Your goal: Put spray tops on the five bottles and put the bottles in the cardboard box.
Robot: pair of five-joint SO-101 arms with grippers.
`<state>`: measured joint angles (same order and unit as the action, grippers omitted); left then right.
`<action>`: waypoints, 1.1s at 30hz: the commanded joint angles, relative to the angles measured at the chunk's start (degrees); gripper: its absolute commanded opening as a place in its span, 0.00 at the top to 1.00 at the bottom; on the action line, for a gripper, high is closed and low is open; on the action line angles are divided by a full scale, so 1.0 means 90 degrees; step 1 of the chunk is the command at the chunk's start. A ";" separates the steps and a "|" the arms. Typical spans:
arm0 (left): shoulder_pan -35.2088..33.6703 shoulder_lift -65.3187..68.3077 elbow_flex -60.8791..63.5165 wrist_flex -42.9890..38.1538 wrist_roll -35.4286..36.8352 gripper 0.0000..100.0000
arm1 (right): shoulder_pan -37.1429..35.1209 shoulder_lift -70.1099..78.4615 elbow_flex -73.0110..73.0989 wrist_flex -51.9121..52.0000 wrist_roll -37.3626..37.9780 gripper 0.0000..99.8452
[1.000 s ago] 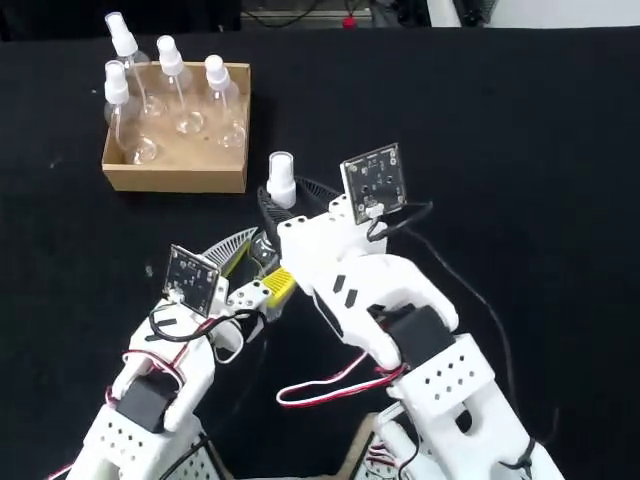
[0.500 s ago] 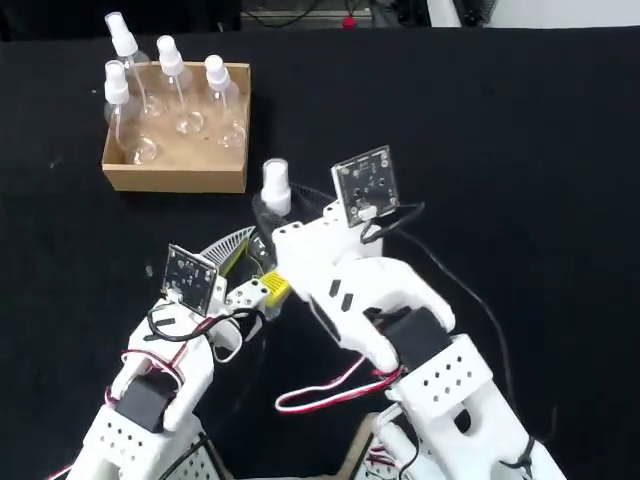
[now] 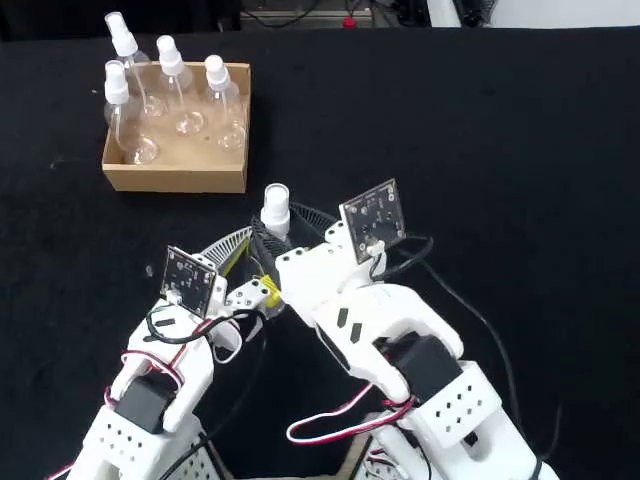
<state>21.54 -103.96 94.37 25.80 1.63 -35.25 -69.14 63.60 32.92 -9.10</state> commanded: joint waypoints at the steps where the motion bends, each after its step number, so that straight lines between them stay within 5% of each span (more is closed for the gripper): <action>1: -0.0063 -0.0059 -0.0093 -0.0088 0.0000 0.80 | -0.0117 -0.0230 0.0093 -0.0195 0.0059 0.99; 28: -0.0122 -0.0068 -0.0357 0.0283 0.0039 0.80 | 0.0088 0.0630 0.0249 -0.0244 0.0449 0.98; 33: -0.0122 -0.0068 -0.0357 0.0283 0.0039 0.80 | 0.0078 0.0640 -0.0073 0.0322 0.0459 0.86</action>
<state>21.45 -103.96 94.37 28.44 1.63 -34.99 -69.14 67.21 33.10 -5.58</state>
